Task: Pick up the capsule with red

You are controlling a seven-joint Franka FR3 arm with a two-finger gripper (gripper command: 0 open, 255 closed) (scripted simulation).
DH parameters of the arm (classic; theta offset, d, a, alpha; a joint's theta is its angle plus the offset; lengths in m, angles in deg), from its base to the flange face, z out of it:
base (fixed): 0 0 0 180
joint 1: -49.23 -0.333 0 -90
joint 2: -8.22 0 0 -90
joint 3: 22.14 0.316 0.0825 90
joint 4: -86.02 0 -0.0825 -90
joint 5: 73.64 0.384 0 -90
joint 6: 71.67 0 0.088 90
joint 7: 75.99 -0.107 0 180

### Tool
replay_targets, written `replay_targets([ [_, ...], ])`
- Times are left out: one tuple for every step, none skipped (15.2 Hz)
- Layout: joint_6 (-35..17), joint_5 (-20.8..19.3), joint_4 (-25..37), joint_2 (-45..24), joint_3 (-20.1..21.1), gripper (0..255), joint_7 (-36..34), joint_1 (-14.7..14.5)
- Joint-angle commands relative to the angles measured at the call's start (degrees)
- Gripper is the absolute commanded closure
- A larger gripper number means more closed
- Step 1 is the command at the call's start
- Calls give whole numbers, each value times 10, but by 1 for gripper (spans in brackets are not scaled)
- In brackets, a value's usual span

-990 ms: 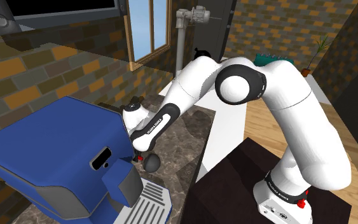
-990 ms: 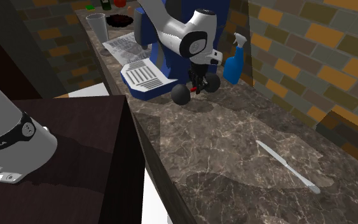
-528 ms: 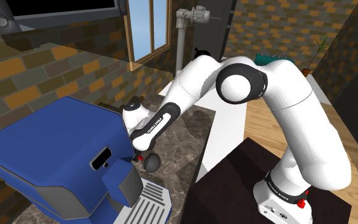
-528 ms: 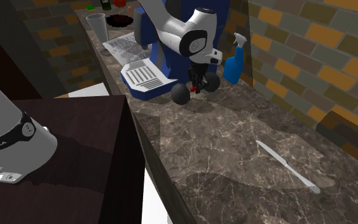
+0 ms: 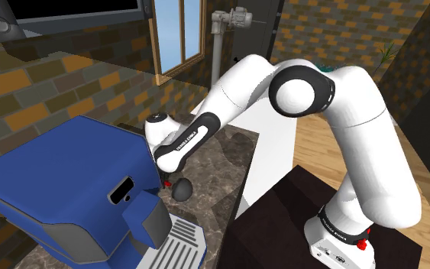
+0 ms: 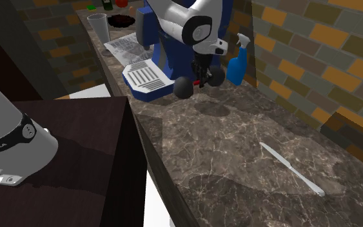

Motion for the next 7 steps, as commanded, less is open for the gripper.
replay_targets([
  [7,2,-6,14,2,255,0,1],
  [11,3,-8,20,3,255,0,2],
  [16,4,-9,26,4,255,1,3],
  [21,5,-11,32,6,255,1,3],
  [25,6,-12,38,7,255,2,4],
  [26,6,-12,39,7,255,2,4],
  [26,6,-12,39,7,255,2,4],
])
